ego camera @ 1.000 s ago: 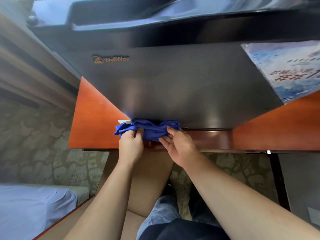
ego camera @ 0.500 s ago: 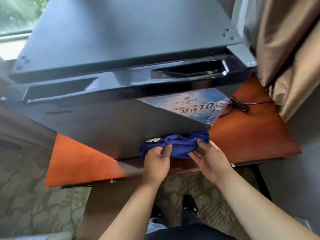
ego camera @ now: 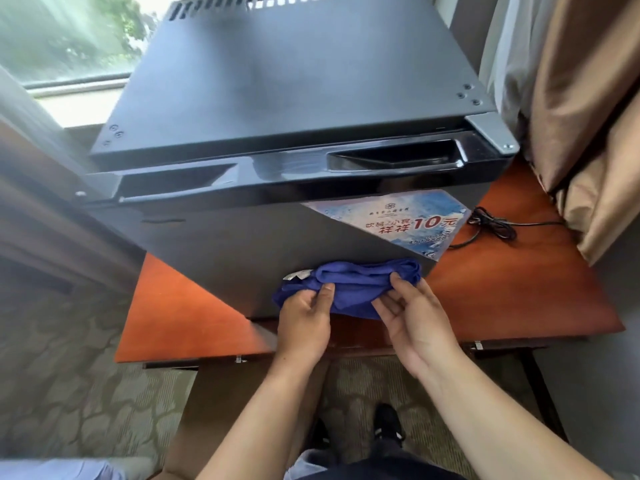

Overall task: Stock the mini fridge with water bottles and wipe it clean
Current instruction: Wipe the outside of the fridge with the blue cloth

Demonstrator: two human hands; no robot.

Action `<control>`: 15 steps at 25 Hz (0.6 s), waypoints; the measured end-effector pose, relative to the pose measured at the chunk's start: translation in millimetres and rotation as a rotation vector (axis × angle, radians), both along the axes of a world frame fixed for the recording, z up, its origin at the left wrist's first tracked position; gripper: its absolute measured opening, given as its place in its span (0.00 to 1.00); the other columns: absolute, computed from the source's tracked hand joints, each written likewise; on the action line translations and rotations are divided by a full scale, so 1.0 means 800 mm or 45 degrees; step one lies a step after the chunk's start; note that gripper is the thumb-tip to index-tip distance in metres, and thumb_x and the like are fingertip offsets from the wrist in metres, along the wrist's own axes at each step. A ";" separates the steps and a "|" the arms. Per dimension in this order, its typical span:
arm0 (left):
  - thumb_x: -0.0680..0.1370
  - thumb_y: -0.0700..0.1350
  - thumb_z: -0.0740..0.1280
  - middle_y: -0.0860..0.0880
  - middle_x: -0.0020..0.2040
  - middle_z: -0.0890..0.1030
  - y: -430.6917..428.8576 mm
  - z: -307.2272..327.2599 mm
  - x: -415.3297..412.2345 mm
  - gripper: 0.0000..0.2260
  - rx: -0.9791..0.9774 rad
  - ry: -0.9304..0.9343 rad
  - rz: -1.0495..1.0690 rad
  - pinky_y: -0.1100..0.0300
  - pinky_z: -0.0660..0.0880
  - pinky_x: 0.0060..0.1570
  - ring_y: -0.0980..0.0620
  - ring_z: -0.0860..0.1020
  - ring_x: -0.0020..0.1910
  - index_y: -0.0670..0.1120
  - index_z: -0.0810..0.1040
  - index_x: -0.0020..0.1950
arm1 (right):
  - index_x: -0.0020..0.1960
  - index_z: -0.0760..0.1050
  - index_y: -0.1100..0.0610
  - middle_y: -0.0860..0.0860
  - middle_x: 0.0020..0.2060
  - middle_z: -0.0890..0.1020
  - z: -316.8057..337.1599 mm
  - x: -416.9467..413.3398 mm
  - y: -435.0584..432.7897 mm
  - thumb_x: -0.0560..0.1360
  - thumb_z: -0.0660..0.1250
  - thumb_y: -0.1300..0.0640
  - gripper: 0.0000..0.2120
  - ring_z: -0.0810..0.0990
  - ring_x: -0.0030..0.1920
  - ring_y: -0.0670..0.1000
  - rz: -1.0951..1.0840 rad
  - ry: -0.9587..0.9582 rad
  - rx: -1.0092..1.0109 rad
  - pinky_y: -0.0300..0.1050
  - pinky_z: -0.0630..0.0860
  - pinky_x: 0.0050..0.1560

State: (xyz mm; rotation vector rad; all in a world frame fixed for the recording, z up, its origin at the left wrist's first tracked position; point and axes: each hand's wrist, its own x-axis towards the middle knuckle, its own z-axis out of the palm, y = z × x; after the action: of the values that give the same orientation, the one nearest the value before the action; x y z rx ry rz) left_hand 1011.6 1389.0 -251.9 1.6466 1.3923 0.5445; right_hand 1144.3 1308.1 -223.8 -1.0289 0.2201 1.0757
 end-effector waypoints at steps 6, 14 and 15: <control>0.84 0.48 0.65 0.53 0.24 0.66 0.040 0.035 -0.092 0.23 0.123 -0.057 0.210 0.61 0.61 0.29 0.57 0.66 0.25 0.46 0.63 0.30 | 0.53 0.79 0.54 0.52 0.50 0.86 0.039 -0.087 0.049 0.81 0.65 0.61 0.05 0.85 0.51 0.50 0.175 0.037 0.131 0.49 0.78 0.64; 0.84 0.49 0.64 0.51 0.29 0.64 0.079 0.088 -0.166 0.24 0.287 -0.253 0.337 0.58 0.59 0.31 0.56 0.61 0.30 0.37 0.64 0.34 | 0.48 0.80 0.55 0.55 0.50 0.87 0.106 -0.156 0.084 0.81 0.67 0.57 0.04 0.85 0.57 0.55 0.374 0.002 0.208 0.50 0.80 0.63; 0.84 0.49 0.64 0.52 0.29 0.64 0.081 0.097 -0.169 0.24 0.304 -0.269 0.350 0.58 0.59 0.30 0.57 0.60 0.30 0.36 0.64 0.34 | 0.47 0.80 0.54 0.55 0.50 0.87 0.115 -0.159 0.086 0.81 0.67 0.57 0.05 0.85 0.57 0.55 0.402 -0.033 0.223 0.50 0.80 0.63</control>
State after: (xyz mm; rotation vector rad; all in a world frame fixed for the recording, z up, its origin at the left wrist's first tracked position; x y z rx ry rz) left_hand 876.2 1453.9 -174.6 1.5350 1.4461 1.0481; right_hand 1017.4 1377.2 -131.9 -0.9372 -0.0607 1.3400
